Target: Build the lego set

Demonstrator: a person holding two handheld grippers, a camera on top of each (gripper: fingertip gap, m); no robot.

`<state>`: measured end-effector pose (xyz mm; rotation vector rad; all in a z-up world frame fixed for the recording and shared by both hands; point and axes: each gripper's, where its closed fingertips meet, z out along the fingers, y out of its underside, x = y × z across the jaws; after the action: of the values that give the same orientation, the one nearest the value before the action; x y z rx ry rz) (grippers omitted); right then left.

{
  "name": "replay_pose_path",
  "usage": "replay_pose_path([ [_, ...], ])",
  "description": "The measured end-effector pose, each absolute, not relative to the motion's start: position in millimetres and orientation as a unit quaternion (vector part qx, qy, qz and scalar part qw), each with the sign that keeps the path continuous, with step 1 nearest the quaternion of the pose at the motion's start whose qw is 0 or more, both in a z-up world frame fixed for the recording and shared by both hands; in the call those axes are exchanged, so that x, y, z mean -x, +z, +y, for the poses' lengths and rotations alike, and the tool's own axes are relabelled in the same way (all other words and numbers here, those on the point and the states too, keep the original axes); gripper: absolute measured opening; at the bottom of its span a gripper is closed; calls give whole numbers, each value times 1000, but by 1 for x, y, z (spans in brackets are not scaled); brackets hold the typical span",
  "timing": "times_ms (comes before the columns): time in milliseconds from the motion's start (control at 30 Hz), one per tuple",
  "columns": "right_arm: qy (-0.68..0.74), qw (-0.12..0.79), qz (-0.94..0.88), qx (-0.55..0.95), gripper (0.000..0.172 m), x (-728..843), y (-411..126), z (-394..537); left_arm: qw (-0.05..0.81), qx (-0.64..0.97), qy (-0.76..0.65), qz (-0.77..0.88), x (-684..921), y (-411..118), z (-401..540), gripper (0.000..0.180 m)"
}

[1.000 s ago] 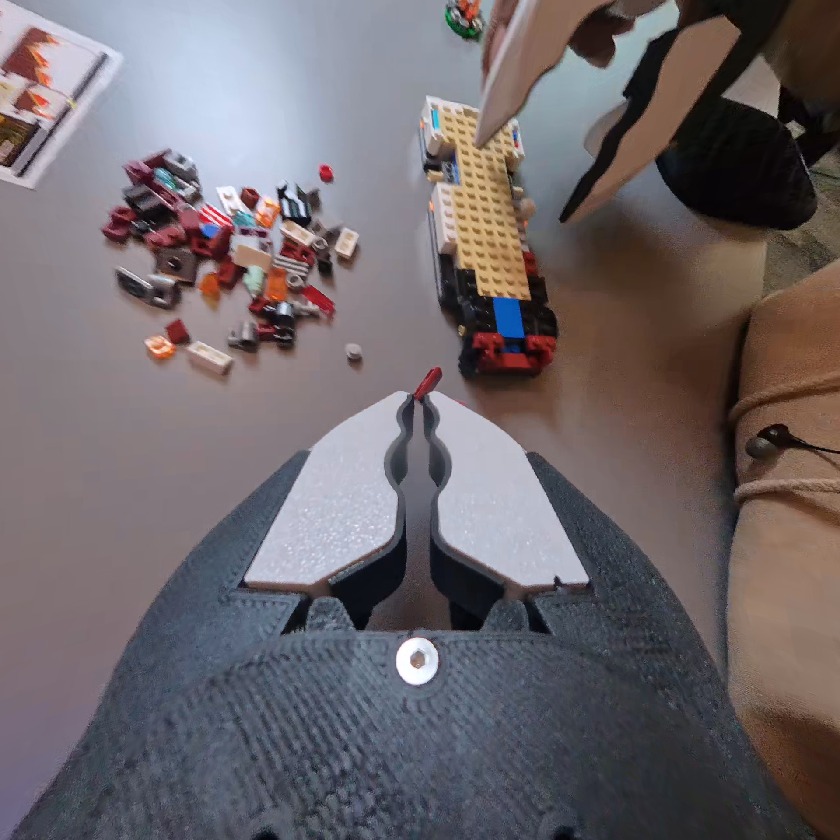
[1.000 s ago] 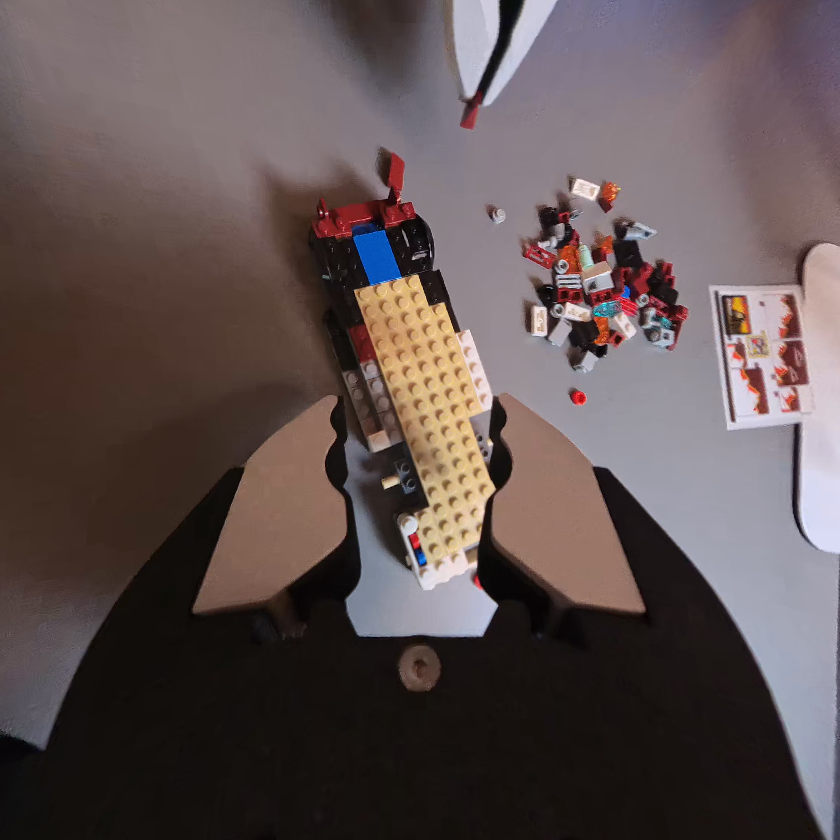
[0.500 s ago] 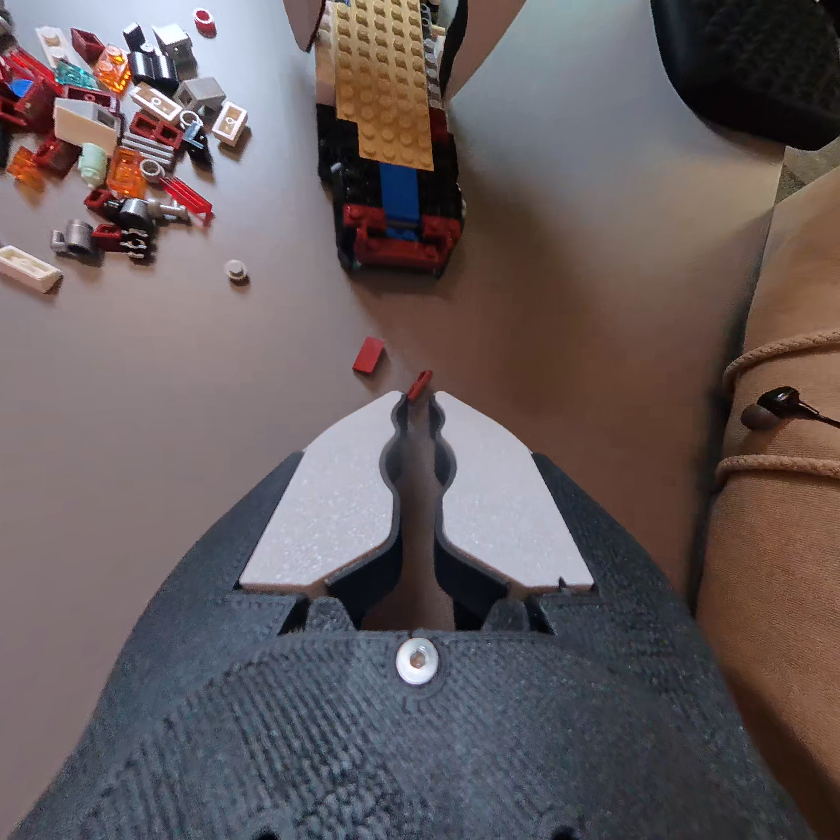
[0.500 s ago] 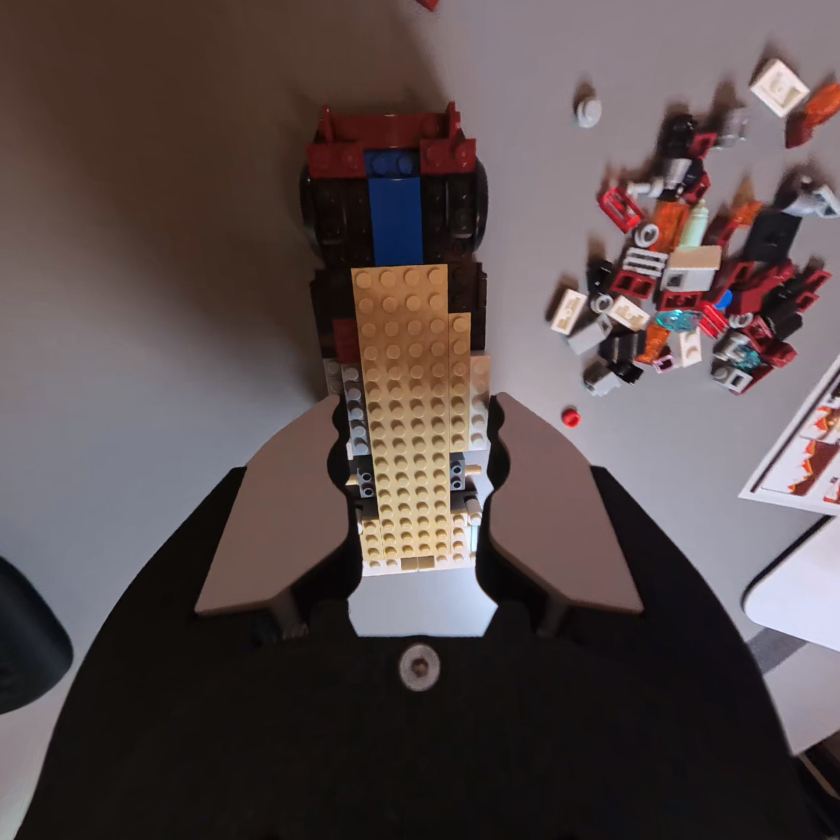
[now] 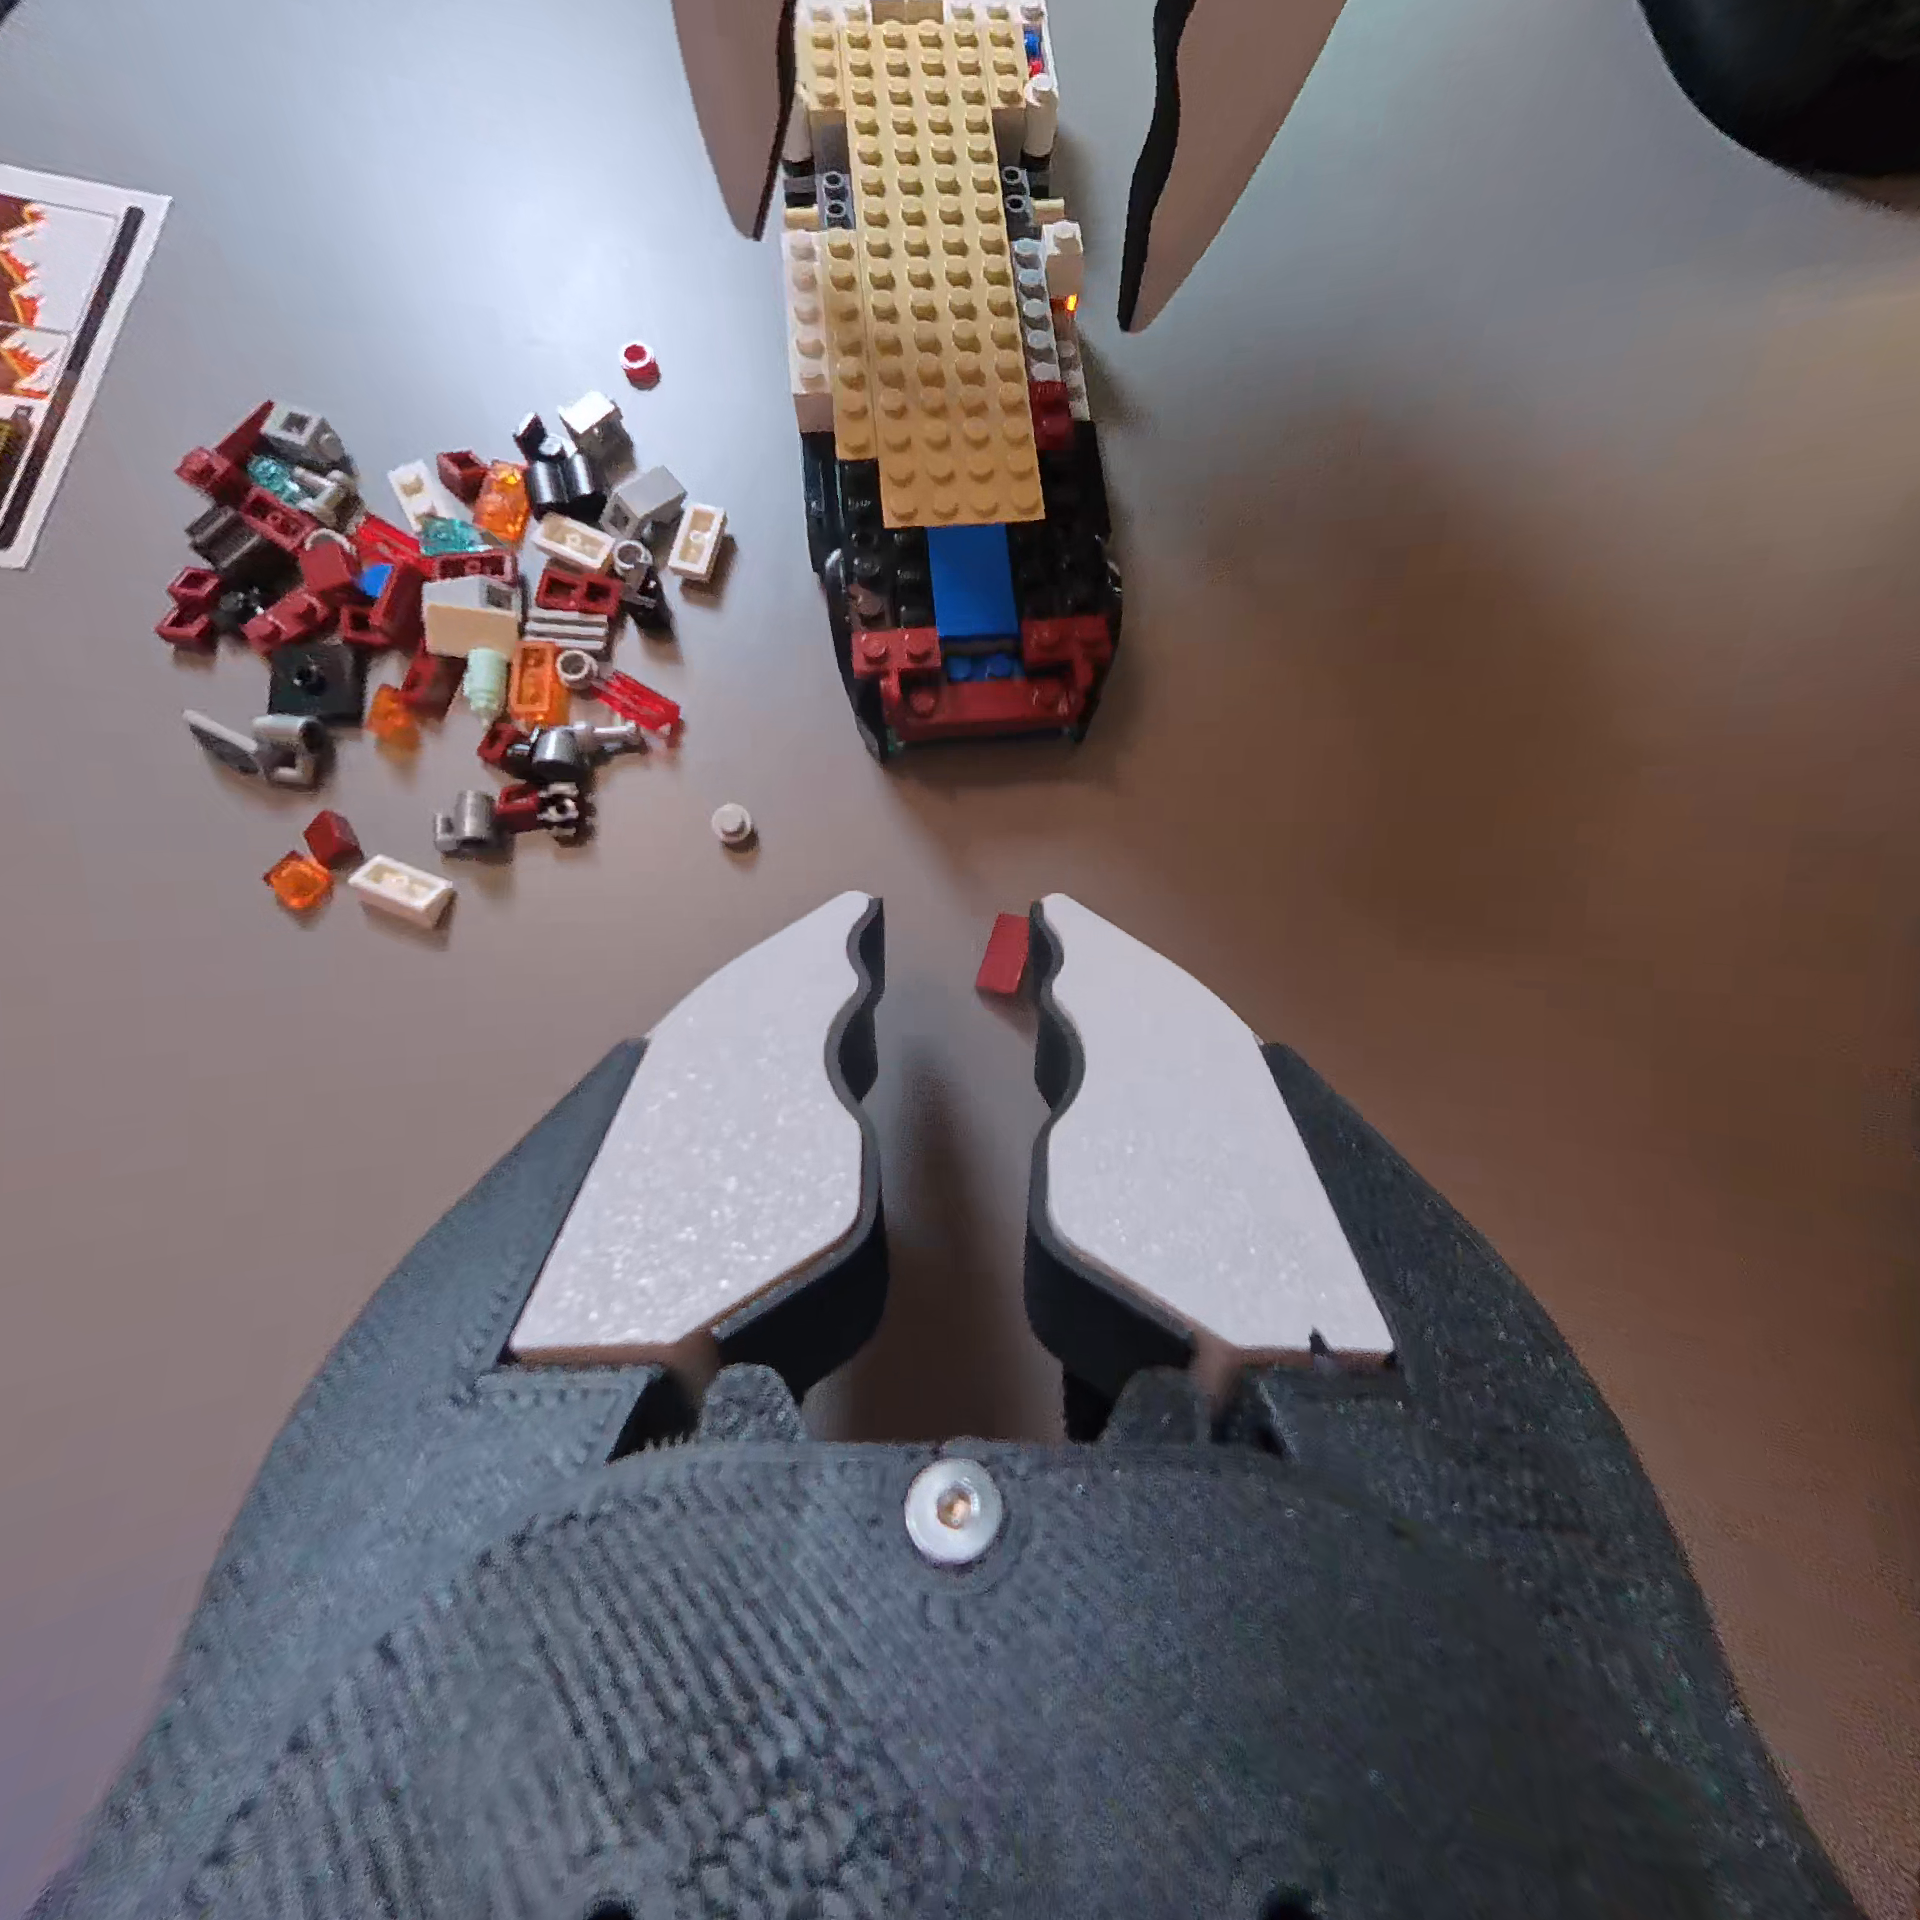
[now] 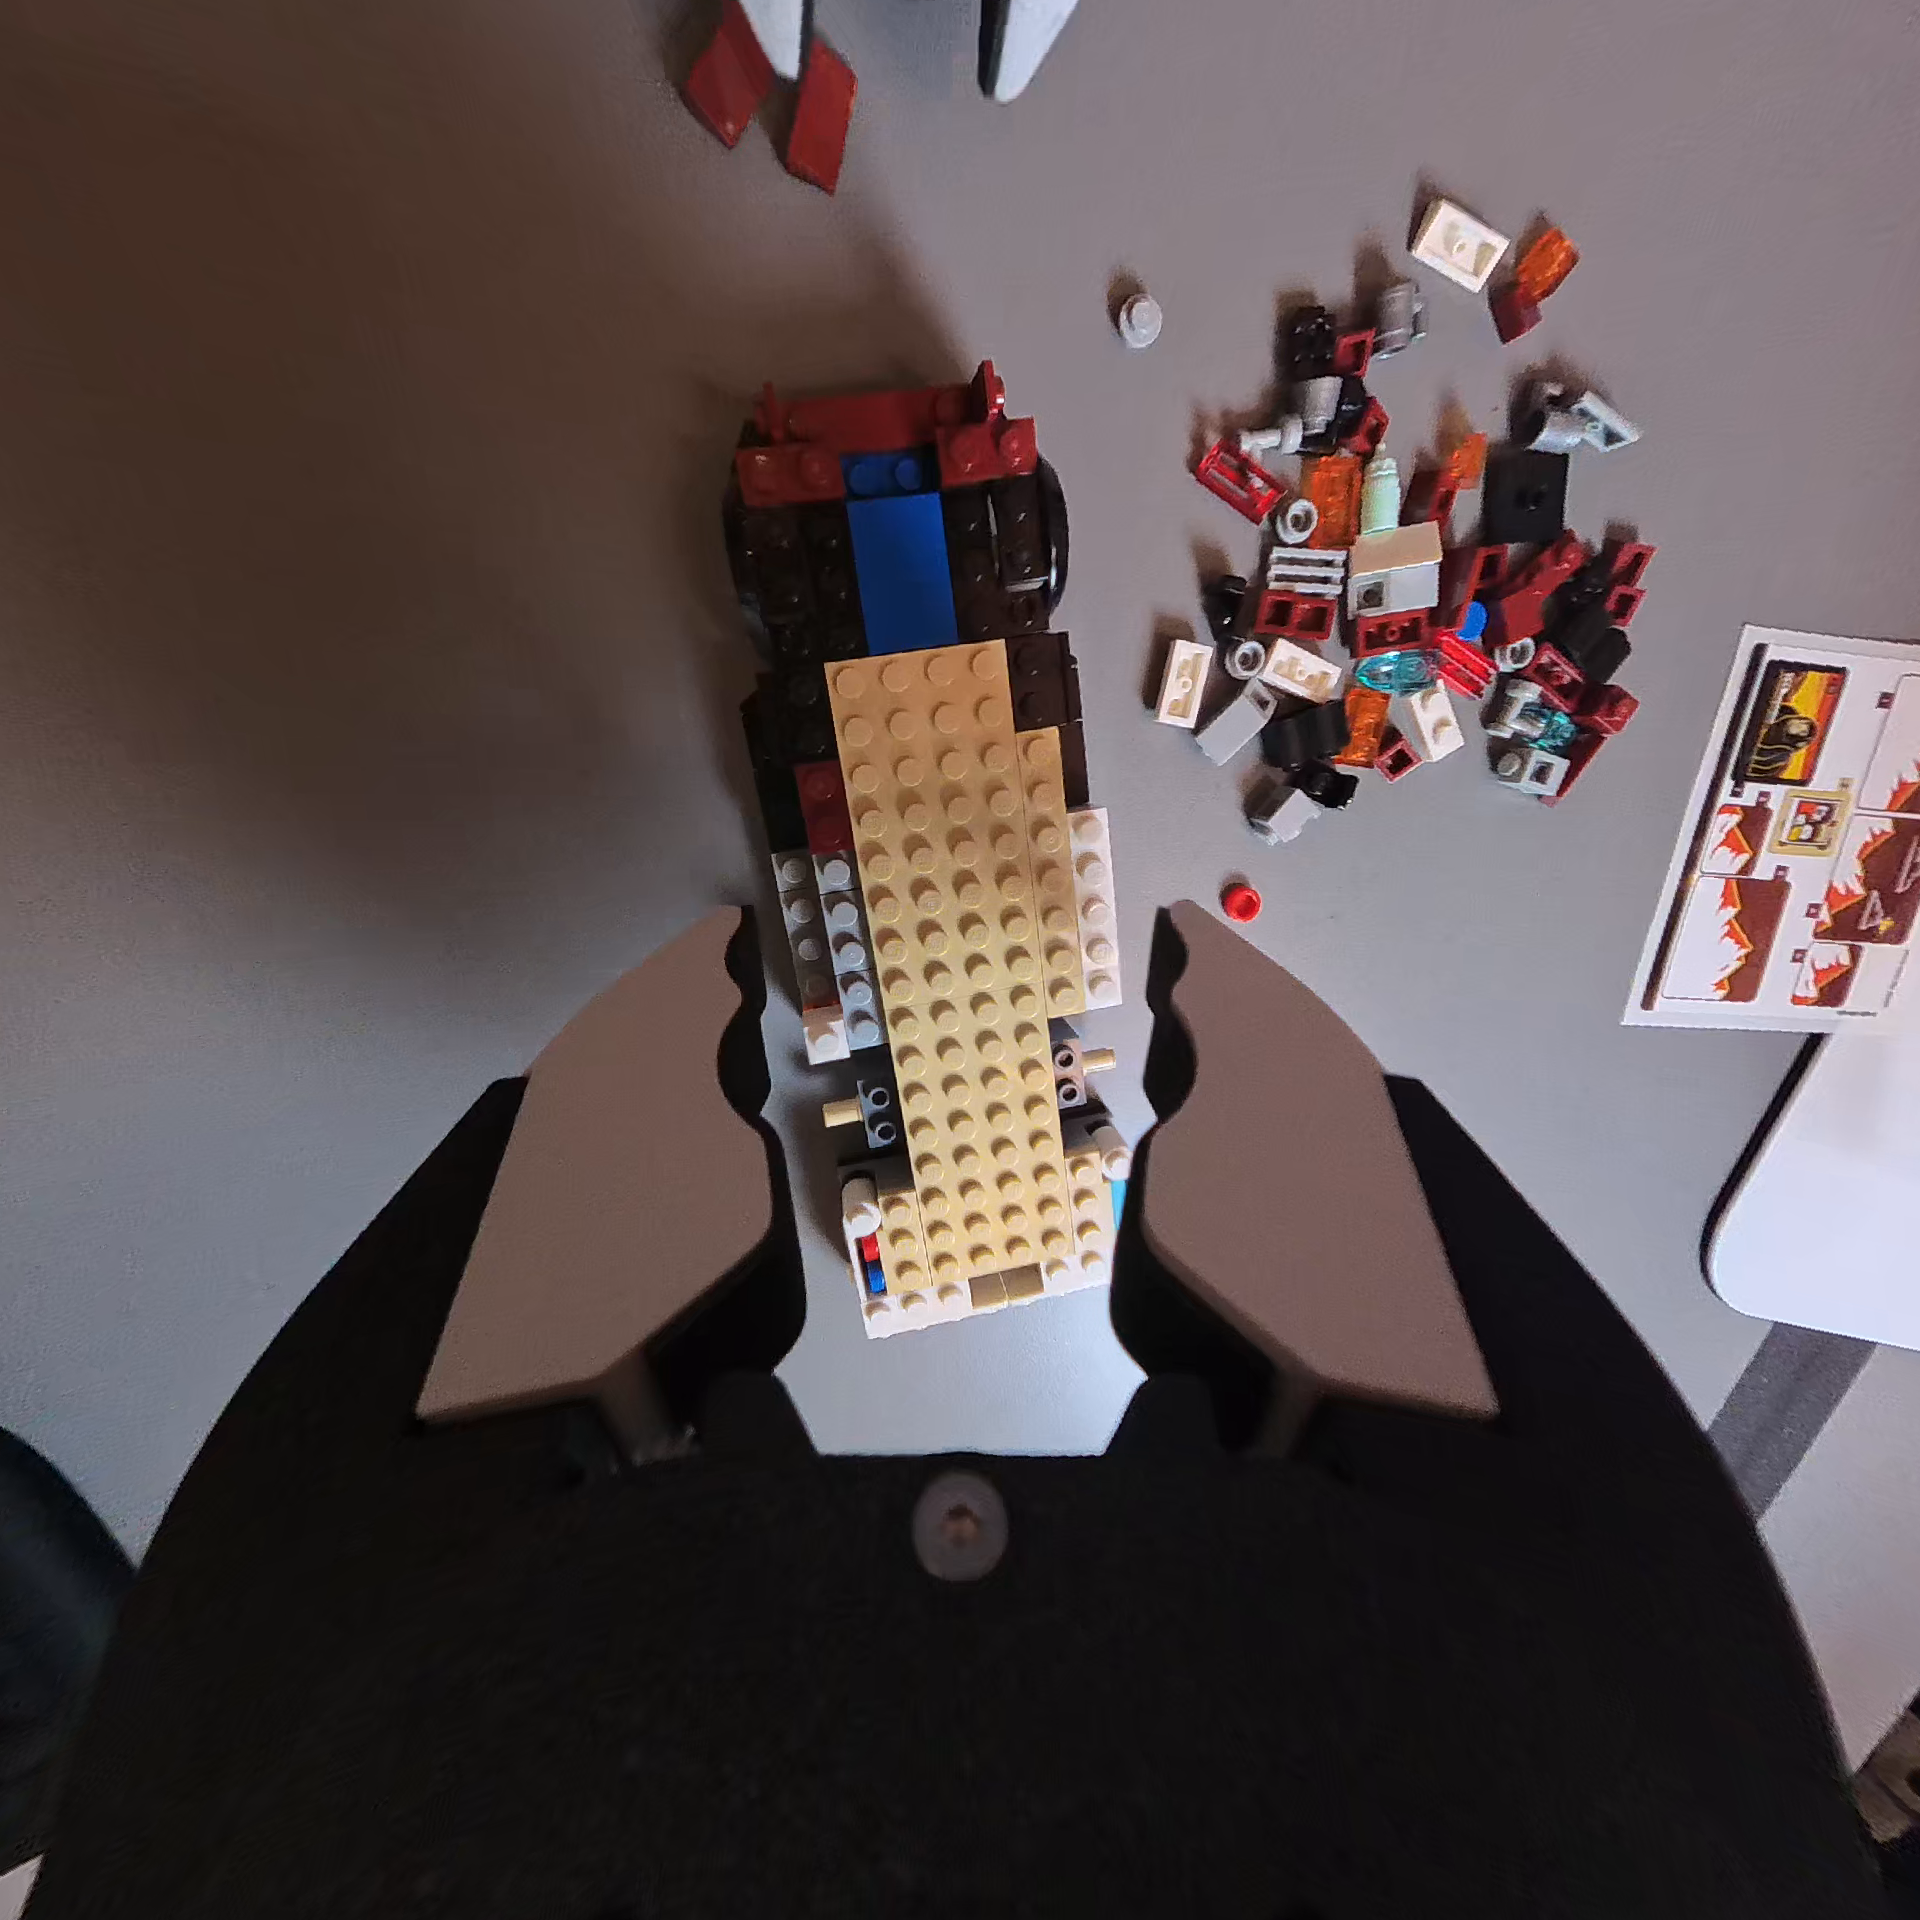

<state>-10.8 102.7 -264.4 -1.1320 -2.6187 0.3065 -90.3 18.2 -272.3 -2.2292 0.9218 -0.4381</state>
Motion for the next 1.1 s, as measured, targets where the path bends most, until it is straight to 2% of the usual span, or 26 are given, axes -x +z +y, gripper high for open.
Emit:
replay_pose_path([
  [267, 77, 103, -921, 368, 81, 13, -283, 98, 365, 843, -149, 366, 84, -274, 23, 30],
  [433, 68, 101, -924, 362, 70, 17, -287, 98, 381, 838, -152, 361, 93, -269, 22, 30],
  [600, 84, 83, -927, 355, 69, 16, -286, 94, 408, 819, -166, 367, 90, -261, 22, 30],
  [767, 165, 42, -914, 369, 69, 12, -278, 78, 429, 794, -157, 401, 78, -260, 19, 37],
  [967, 338, -6, -859, 385, 68, 12, -249, 49, 509, 728, -114, 445, 62, -238, 22, 55],
  [1100, 434, -38, -819, 374, 68, 12, -232, 31, 562, 671, -101, 473, 43, -217, 20, 52],
])
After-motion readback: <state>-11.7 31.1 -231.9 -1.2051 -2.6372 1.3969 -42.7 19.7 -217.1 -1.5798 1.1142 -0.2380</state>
